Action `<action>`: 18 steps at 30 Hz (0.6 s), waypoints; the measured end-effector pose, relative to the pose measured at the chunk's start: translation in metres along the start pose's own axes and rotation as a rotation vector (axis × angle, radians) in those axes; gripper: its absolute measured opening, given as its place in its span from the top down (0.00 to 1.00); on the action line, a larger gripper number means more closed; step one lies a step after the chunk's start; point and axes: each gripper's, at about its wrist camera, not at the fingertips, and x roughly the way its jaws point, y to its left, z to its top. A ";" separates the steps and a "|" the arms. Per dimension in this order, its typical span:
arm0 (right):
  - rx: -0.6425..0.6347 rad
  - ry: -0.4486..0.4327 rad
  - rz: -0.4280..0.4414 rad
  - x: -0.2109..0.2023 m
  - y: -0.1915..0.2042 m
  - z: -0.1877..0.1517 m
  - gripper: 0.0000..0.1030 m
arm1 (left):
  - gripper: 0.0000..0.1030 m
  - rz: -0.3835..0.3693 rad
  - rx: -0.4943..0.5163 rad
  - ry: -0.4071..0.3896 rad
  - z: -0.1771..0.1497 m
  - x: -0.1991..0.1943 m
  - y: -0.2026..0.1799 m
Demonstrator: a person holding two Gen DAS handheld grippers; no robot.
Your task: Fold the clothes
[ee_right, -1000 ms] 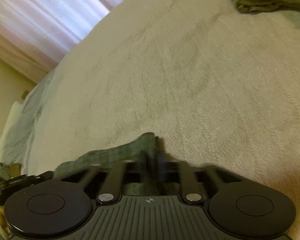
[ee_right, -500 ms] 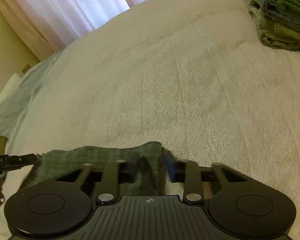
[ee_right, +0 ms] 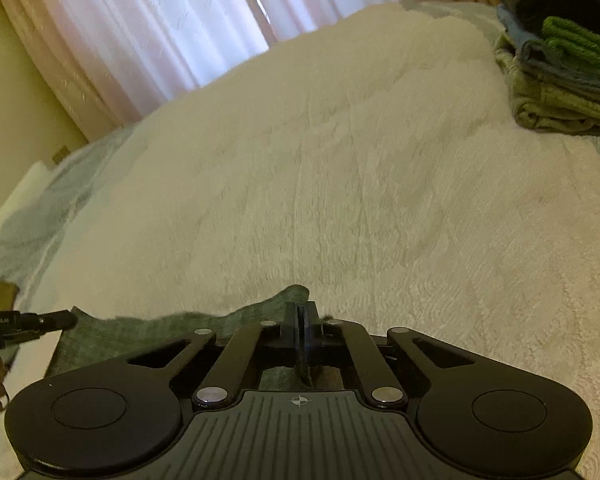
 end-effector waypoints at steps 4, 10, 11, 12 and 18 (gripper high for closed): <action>0.007 -0.007 -0.022 0.002 -0.003 0.001 0.99 | 0.99 0.007 -0.002 -0.024 0.000 -0.001 0.004; 0.010 -0.004 -0.057 0.012 -0.004 0.000 1.00 | 1.00 0.038 0.019 -0.048 0.003 0.009 0.004; 0.012 -0.003 -0.061 0.014 -0.004 -0.001 1.00 | 1.00 0.044 0.020 -0.046 0.002 0.011 0.004; 0.013 -0.002 -0.065 0.016 -0.005 -0.002 1.00 | 1.00 0.050 0.021 -0.045 0.002 0.014 0.005; -0.007 0.044 -0.124 0.034 -0.006 -0.010 1.00 | 1.00 0.113 0.081 0.028 -0.010 0.042 0.009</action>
